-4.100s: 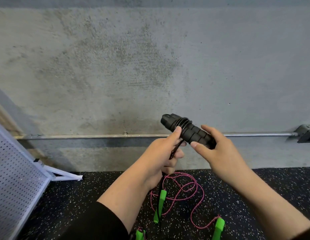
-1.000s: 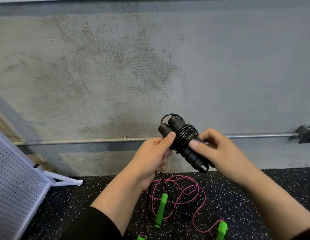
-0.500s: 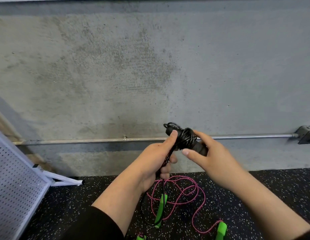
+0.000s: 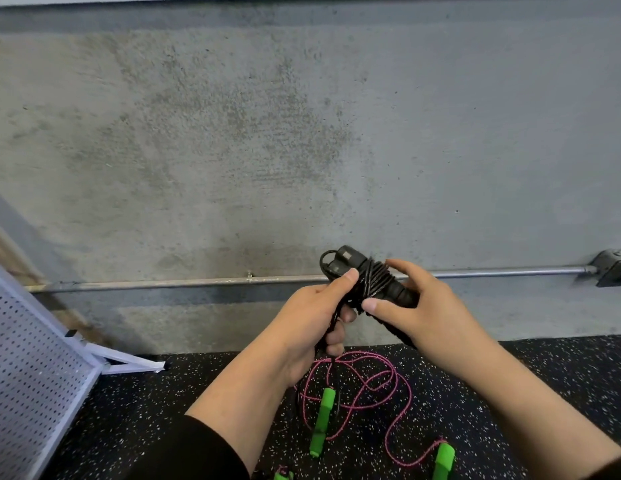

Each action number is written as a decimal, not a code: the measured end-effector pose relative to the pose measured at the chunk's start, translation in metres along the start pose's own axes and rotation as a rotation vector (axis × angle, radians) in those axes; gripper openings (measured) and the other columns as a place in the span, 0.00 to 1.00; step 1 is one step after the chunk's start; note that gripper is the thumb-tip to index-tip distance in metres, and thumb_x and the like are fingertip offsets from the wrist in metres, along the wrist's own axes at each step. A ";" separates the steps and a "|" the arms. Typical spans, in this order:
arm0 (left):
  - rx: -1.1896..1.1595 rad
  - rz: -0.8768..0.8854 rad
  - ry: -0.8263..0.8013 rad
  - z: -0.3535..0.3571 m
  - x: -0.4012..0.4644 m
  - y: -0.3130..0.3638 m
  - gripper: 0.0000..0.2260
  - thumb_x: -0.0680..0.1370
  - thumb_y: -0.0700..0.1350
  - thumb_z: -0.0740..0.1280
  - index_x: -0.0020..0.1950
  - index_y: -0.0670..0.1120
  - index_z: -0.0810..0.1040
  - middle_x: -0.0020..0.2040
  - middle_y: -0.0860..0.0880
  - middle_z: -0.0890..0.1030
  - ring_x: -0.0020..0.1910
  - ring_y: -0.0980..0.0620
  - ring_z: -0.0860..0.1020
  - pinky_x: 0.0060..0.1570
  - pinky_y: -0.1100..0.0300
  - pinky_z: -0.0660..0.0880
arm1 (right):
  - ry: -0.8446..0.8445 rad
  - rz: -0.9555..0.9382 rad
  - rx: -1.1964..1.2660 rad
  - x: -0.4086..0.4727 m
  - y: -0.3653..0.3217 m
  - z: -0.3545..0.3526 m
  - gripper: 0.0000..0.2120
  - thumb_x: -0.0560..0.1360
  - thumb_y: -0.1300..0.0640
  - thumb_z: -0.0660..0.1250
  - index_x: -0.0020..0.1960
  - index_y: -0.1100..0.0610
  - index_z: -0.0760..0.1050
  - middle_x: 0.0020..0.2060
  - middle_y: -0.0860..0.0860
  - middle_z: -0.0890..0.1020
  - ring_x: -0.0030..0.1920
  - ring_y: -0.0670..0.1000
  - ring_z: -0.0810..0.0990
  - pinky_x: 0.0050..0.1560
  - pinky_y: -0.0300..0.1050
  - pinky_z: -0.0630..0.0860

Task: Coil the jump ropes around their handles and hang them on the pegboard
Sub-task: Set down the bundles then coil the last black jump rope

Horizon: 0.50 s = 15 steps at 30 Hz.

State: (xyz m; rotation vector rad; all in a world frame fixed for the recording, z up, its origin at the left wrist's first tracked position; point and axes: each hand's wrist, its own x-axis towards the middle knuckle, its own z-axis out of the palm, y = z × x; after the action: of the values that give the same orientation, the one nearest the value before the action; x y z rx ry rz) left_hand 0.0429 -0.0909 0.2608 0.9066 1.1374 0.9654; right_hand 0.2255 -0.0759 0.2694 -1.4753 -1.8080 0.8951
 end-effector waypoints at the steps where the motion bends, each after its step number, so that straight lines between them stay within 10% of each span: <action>1: 0.014 -0.007 -0.012 0.001 0.000 0.000 0.18 0.78 0.62 0.69 0.47 0.46 0.77 0.35 0.49 0.73 0.26 0.54 0.64 0.27 0.60 0.63 | 0.048 -0.003 -0.075 -0.001 0.000 0.001 0.42 0.67 0.36 0.76 0.77 0.42 0.65 0.58 0.44 0.82 0.58 0.47 0.81 0.57 0.44 0.76; 5: 0.018 -0.001 -0.006 0.000 -0.002 -0.001 0.16 0.79 0.60 0.68 0.45 0.47 0.77 0.34 0.51 0.71 0.26 0.55 0.63 0.27 0.61 0.64 | 0.043 -0.095 -0.238 -0.003 0.000 0.002 0.32 0.69 0.36 0.75 0.70 0.39 0.71 0.55 0.41 0.81 0.56 0.43 0.79 0.55 0.44 0.76; 9: 0.031 0.062 -0.052 -0.001 -0.004 0.000 0.14 0.81 0.56 0.68 0.44 0.47 0.75 0.35 0.51 0.69 0.27 0.56 0.61 0.27 0.62 0.62 | -0.011 0.075 0.239 0.003 -0.002 -0.010 0.24 0.67 0.36 0.71 0.58 0.46 0.76 0.47 0.51 0.85 0.38 0.43 0.82 0.37 0.35 0.75; 15: 0.019 0.065 -0.068 0.003 -0.007 0.001 0.15 0.79 0.56 0.70 0.37 0.49 0.78 0.34 0.50 0.70 0.27 0.55 0.62 0.26 0.62 0.64 | -0.347 0.268 0.610 -0.006 -0.008 -0.009 0.20 0.74 0.45 0.71 0.59 0.56 0.77 0.47 0.62 0.86 0.38 0.63 0.84 0.40 0.54 0.84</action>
State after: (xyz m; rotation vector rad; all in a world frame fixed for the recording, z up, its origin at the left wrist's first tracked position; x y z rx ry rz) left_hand 0.0444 -0.0972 0.2640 0.9900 1.0667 0.9707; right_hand 0.2296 -0.0820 0.2803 -1.2196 -1.3741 1.7437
